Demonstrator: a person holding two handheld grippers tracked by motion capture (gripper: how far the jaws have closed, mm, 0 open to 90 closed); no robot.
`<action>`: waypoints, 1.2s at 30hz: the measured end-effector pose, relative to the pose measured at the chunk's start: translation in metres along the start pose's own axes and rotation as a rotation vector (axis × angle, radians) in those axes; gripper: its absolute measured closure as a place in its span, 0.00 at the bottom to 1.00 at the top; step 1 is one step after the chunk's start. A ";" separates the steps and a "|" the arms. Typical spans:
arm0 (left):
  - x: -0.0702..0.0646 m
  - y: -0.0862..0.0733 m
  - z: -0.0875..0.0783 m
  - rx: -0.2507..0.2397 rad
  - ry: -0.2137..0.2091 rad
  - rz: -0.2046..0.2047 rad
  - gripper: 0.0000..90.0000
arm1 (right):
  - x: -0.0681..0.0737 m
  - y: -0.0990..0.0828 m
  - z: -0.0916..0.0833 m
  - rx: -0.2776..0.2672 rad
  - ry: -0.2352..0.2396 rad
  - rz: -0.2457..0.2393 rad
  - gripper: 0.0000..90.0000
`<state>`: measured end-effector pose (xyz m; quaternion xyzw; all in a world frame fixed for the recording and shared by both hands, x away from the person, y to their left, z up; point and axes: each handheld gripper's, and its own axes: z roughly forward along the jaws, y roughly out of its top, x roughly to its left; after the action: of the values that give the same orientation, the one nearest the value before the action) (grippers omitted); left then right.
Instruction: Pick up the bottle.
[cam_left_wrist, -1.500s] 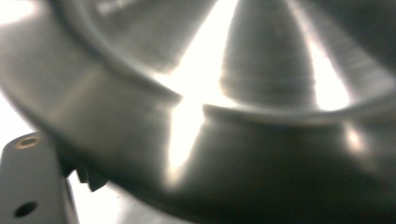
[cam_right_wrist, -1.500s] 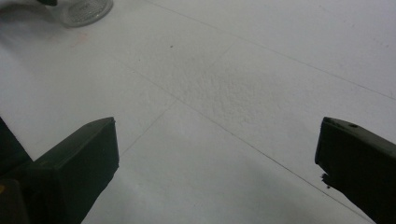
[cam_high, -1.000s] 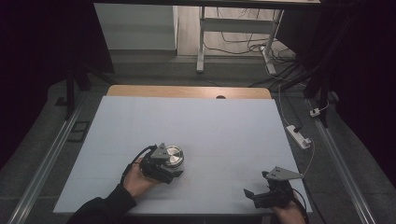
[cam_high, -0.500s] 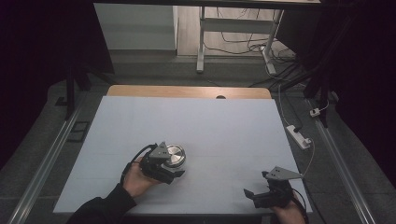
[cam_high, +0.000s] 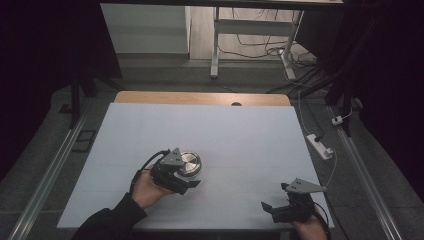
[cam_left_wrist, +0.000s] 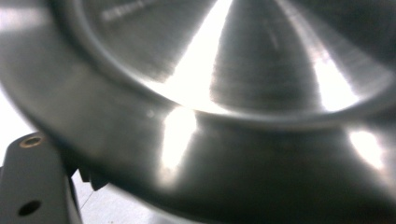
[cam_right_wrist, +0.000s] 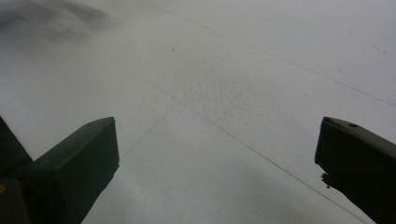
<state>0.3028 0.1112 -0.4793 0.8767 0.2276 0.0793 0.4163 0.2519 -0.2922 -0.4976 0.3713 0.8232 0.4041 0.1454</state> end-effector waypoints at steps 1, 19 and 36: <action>0.000 0.001 0.000 0.002 -0.005 0.004 0.17 | 0.001 0.001 0.000 -0.003 0.008 0.006 0.00; 0.002 0.025 0.010 0.036 -0.076 0.026 0.17 | 0.019 0.034 -0.009 -0.077 0.088 -0.022 0.00; -0.002 0.054 0.015 0.035 -0.103 0.078 0.17 | 0.035 0.084 -0.007 -0.130 0.153 -0.096 0.00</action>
<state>0.3238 0.0694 -0.4476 0.8950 0.1732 0.0463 0.4084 0.2657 -0.2371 -0.4266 0.2892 0.8207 0.4766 0.1253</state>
